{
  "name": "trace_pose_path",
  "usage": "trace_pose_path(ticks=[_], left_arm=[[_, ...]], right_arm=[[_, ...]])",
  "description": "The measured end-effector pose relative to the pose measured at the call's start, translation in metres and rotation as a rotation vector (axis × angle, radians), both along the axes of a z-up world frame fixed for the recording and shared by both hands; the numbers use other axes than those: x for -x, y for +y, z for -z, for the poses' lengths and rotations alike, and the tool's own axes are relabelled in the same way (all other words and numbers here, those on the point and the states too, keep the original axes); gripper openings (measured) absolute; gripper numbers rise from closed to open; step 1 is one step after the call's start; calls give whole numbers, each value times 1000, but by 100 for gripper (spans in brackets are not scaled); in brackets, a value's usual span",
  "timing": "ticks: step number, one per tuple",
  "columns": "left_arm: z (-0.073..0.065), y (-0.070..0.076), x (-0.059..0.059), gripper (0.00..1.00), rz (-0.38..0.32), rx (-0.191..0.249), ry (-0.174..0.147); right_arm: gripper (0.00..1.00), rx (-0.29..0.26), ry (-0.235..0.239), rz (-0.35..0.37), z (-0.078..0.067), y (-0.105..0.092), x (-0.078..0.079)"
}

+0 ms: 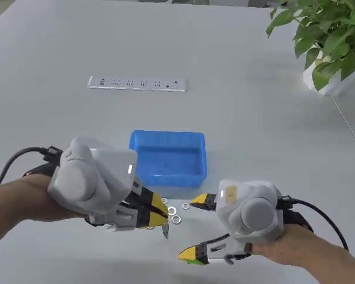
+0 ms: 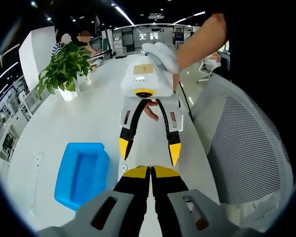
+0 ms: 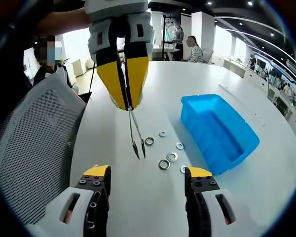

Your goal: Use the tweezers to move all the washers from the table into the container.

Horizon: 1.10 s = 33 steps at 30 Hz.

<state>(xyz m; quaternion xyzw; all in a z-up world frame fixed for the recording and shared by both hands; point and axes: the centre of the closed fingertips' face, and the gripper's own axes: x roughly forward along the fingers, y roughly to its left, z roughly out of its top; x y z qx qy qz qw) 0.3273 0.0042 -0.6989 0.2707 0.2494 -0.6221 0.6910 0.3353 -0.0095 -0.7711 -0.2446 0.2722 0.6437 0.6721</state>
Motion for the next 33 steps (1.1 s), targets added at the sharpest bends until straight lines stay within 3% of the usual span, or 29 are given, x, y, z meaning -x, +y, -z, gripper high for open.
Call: trace_pose_path(ticks=[22, 33], left_arm=[[-4, 18, -2, 6, -31, -29, -9], [1, 29, -8, 6, -46, -38, -10]], right_arm=[[62, 11, -1, 12, 3, -4, 0], [61, 13, 1, 8, 4, -4, 2]])
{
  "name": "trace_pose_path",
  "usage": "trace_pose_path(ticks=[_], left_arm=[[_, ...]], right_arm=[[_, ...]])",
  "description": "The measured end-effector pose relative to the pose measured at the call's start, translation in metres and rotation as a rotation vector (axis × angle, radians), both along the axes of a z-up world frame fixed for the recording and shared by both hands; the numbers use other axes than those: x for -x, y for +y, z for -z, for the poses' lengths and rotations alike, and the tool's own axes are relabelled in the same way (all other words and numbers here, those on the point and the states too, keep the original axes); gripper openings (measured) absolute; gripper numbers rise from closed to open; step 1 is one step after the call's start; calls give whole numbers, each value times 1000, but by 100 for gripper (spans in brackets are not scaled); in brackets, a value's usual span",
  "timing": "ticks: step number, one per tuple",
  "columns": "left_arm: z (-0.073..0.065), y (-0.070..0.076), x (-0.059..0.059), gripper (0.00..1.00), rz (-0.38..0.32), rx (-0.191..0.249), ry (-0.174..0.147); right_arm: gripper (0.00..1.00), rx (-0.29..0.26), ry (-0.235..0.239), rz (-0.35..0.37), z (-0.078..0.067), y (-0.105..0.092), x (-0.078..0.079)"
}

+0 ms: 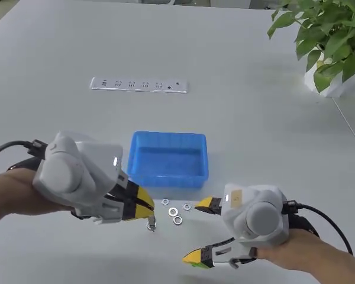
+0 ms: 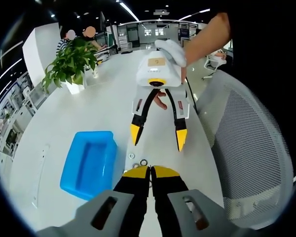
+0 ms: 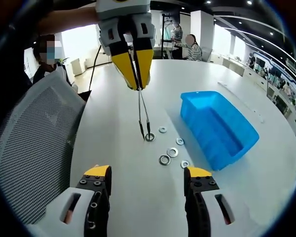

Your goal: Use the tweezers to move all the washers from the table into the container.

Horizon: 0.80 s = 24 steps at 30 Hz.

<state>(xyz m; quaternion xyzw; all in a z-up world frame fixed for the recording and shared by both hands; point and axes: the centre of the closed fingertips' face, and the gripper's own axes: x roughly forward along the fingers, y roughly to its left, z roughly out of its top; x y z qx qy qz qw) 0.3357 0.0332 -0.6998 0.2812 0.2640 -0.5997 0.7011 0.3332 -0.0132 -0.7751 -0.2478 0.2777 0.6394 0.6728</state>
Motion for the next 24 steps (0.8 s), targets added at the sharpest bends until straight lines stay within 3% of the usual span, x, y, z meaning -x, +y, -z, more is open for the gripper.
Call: trace_pose_path(ticks=[24], left_arm=[[4, 8, -4, 6, -19, 0, 7]], right_arm=[[57, -6, -6, -21, -1, 4, 2]])
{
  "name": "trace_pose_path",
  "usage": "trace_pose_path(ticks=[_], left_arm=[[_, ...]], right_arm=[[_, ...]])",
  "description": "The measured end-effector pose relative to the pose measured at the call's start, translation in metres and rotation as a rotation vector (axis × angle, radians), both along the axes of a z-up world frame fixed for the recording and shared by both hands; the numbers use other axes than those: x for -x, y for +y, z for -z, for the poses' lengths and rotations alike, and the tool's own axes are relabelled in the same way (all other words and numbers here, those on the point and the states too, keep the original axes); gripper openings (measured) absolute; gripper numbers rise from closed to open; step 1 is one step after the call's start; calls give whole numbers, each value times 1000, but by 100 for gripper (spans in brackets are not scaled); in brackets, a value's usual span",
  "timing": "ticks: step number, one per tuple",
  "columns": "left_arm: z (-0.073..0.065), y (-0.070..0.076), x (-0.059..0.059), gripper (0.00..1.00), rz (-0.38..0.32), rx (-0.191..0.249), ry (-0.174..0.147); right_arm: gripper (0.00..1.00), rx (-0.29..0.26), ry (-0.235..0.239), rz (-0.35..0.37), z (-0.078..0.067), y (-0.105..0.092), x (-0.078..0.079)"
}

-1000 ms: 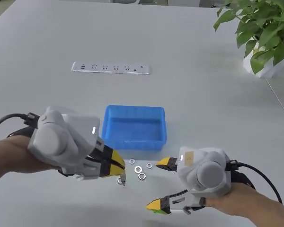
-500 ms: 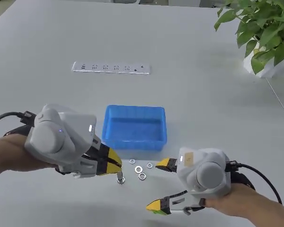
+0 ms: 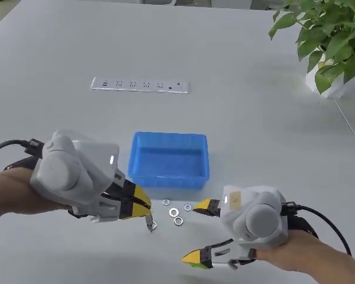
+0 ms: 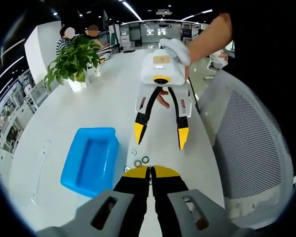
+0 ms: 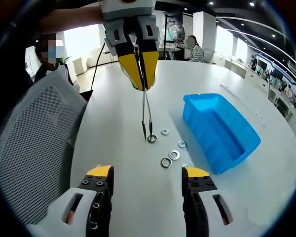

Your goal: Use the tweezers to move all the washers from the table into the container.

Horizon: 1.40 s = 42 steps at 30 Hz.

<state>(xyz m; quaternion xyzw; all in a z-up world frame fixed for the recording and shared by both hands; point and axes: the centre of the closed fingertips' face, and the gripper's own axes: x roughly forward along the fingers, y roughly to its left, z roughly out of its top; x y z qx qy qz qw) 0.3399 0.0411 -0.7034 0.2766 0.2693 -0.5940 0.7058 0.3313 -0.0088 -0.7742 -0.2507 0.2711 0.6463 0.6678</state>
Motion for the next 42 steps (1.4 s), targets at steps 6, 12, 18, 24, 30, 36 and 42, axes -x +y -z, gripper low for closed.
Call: trace_pose_path(ticks=[6, 12, 18, 24, 30, 36, 42], left_arm=[[0, 0, -1, 5, -2, 10, 8], [-1, 0, -1, 5, -5, 17, 13], [0, 0, 0, 5, -8, 24, 19], [0, -1, 0, 5, -9, 30, 22], [0, -1, 0, 5, -9, 32, 25], [0, -1, 0, 5, -9, 34, 28], [-1, -2, 0, 5, -10, 37, 31]], right_arm=[[55, -17, -5, -10, -3, 9, -2], [48, -29, -15, -39, -3, 21, -2], [39, -31, -29, -67, -2, 31, -3], [31, -38, -39, -86, -2, 42, -4], [27, -45, -34, -104, -1, 52, -4], [23, -47, -35, -131, 0, 62, -2], [18, -49, -35, -156, 0, 69, 0]])
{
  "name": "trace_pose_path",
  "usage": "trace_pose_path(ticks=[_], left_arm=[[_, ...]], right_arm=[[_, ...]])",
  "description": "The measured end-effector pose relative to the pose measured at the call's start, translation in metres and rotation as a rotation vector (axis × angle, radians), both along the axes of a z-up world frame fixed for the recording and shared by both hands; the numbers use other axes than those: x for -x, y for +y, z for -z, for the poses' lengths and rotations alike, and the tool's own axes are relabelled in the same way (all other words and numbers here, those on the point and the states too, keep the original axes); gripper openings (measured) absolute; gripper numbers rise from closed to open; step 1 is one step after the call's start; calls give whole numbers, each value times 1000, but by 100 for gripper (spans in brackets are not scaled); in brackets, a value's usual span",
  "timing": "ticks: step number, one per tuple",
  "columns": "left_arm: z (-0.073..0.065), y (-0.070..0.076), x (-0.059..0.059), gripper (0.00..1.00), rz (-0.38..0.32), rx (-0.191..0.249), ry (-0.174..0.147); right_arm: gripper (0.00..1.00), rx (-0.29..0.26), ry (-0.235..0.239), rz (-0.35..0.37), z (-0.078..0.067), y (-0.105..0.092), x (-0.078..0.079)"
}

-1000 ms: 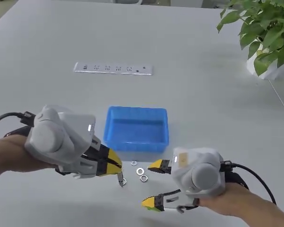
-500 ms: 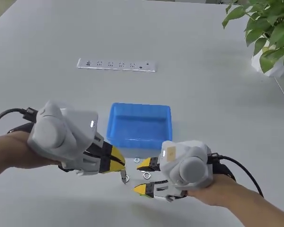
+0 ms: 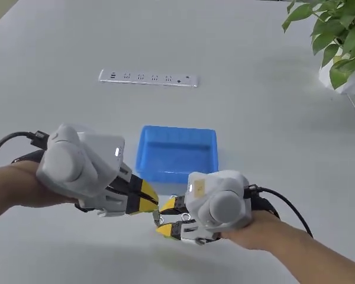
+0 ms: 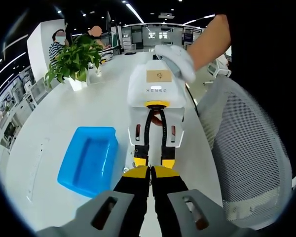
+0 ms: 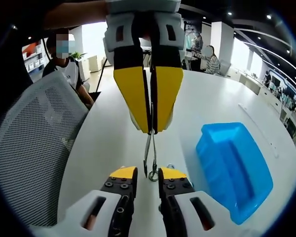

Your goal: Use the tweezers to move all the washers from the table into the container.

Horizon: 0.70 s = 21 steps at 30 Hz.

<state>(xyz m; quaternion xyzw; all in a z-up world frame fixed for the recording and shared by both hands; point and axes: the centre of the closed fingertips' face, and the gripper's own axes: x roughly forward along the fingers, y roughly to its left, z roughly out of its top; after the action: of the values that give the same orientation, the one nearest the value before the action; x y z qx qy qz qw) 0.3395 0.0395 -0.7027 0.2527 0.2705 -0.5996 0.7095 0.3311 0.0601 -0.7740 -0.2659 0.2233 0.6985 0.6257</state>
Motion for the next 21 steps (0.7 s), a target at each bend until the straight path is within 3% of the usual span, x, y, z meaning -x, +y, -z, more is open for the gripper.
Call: trace_pose_path(ticks=[21], left_arm=[[1, 1, 1, 5, 1, -2, 7]], right_arm=[[11, 12, -14, -8, 6, 6, -1]])
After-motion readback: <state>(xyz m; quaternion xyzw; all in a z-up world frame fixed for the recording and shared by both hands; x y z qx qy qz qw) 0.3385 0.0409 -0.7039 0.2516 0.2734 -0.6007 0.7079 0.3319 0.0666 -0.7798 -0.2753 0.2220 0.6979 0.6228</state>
